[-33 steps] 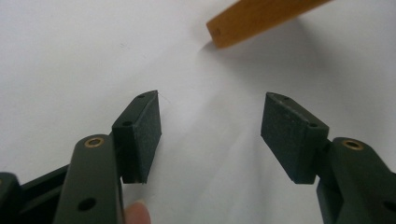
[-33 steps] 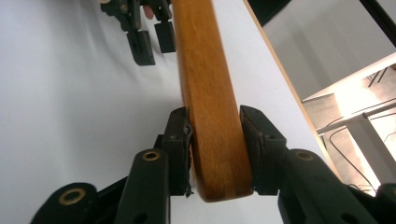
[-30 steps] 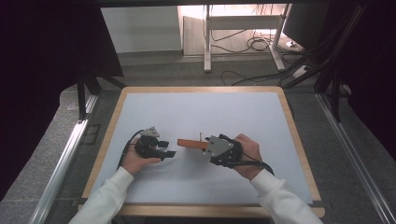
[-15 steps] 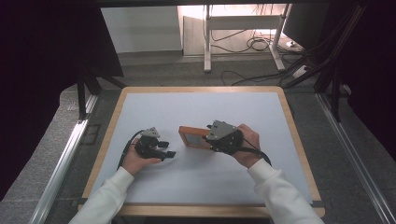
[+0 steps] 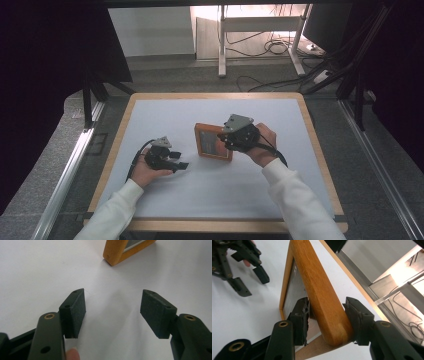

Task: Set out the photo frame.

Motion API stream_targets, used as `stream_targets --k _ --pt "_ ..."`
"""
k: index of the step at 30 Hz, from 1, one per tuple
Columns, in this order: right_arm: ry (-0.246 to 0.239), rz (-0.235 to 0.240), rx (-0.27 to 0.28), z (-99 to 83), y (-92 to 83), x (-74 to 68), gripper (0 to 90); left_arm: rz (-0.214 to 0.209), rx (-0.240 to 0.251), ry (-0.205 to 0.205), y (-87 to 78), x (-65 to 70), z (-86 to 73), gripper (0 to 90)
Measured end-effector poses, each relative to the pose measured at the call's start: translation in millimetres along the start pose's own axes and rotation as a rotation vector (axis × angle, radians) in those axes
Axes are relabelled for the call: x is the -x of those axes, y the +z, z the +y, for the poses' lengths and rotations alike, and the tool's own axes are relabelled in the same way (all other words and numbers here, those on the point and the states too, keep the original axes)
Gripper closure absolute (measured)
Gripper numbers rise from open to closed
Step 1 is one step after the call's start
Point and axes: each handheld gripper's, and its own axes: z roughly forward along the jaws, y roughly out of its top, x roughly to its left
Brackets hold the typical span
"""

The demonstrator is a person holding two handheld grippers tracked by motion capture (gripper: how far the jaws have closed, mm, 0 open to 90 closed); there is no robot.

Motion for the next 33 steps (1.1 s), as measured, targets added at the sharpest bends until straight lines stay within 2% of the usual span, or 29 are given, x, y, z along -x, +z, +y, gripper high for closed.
stream_targets --k 11,19,33 --pt "0.079 0.001 -0.012 -0.9 13.3 17.7 48.9 0.003 -0.001 0.003 0.1 0.4 -0.1 36.8" --pt "0.102 0.004 -0.036 -0.2 22.4 28.1 45.3 0.004 -0.001 0.004 0.6 0.8 -0.1 36.7" --pt "0.176 -0.017 -0.056 -6.8 36.8 42.6 39.3 0.008 -0.006 0.011 2.9 1.4 -0.6 36.6"
